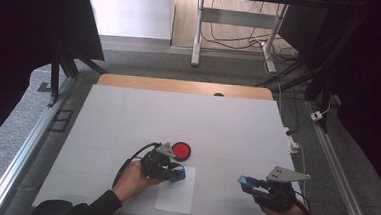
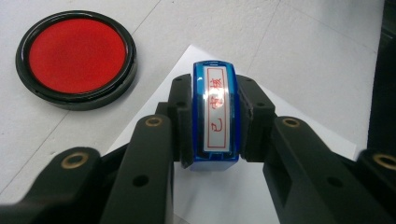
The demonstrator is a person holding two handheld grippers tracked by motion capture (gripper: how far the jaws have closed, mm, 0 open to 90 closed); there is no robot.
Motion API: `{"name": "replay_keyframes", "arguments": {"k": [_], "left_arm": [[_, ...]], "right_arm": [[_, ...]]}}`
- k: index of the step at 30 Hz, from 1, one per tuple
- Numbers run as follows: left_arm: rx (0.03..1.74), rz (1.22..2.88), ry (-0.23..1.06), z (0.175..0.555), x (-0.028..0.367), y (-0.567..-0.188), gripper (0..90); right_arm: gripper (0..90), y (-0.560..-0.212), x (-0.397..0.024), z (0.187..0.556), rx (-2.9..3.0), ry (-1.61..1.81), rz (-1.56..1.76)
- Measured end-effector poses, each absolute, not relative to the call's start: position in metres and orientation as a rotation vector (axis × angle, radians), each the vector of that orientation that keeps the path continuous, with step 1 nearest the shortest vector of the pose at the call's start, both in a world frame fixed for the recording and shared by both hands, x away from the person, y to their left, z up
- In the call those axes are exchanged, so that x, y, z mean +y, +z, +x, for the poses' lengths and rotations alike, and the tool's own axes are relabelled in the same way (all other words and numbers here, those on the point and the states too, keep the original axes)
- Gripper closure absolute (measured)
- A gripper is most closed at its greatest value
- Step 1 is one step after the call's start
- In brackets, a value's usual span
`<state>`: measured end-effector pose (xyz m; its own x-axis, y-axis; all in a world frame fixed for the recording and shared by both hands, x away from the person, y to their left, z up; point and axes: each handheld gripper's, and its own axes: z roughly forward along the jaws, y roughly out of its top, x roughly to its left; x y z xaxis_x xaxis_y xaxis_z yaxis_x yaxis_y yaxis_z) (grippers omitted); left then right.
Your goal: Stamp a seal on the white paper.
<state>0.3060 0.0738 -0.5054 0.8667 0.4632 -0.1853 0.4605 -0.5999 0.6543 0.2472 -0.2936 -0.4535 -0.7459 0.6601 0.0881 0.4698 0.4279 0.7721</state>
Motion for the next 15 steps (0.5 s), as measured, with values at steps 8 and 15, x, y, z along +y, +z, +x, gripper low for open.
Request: {"name": "replay_keyframes", "arguments": {"k": [8,15], "left_arm": [[0.61,2.355,0.066,0.3017,0.0691,-0.5018,70.3],[0.659,2.311,-0.014,0.3094,0.0752,-0.5026,70.2]], "right_arm": [[69.0,-0.4535,-0.2936,0.2472,2.454,1.216,0.99],[69.0,-0.4535,-0.294,0.2473,2.454,1.223,0.99]]}}
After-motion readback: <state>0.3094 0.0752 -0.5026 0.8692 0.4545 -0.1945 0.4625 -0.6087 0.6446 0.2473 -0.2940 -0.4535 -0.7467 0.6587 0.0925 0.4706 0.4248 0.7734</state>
